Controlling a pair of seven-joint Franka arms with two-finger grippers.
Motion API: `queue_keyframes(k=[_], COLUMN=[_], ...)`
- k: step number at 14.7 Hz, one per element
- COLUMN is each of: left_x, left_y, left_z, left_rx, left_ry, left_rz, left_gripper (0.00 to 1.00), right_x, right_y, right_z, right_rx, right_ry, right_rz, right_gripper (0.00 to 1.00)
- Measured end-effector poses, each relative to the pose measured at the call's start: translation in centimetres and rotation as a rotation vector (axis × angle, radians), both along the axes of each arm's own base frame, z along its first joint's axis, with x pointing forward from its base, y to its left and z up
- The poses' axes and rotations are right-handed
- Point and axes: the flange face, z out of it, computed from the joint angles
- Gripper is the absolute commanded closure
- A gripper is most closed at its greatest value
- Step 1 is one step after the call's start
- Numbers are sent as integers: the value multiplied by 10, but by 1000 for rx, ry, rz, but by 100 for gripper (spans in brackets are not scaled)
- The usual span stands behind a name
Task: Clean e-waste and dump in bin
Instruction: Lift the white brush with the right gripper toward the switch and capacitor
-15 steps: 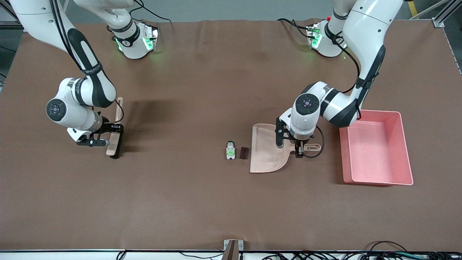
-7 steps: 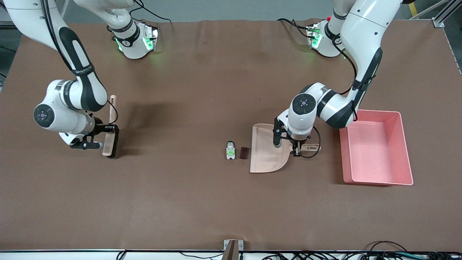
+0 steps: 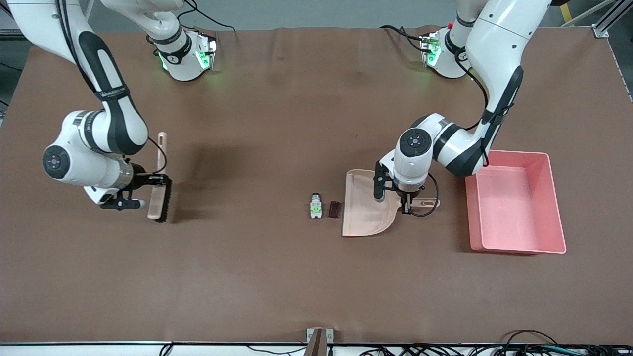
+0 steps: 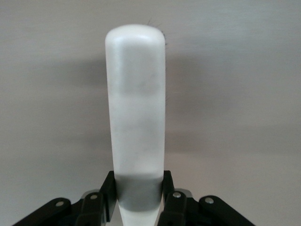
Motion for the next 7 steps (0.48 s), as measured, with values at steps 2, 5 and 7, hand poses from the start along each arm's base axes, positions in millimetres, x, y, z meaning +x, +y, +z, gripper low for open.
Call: queue_keyframes(k=[2,5,7], left_x=[0,0,0], left_y=[0,-1,-1], left_z=[0,-1,0], left_rx=[-2,-3,-5], left_ry=[-2,-2,-5], left_rz=[13,20,25], left_gripper=[74,80,83], right_x=[0,5,1], right_y=[31,77,127], right_z=[2,15,22], right_rx=[20,16,0], right_ry=[-4,-24,-29], right_rz=[20,-3,-32], right_gripper=[100,100,100])
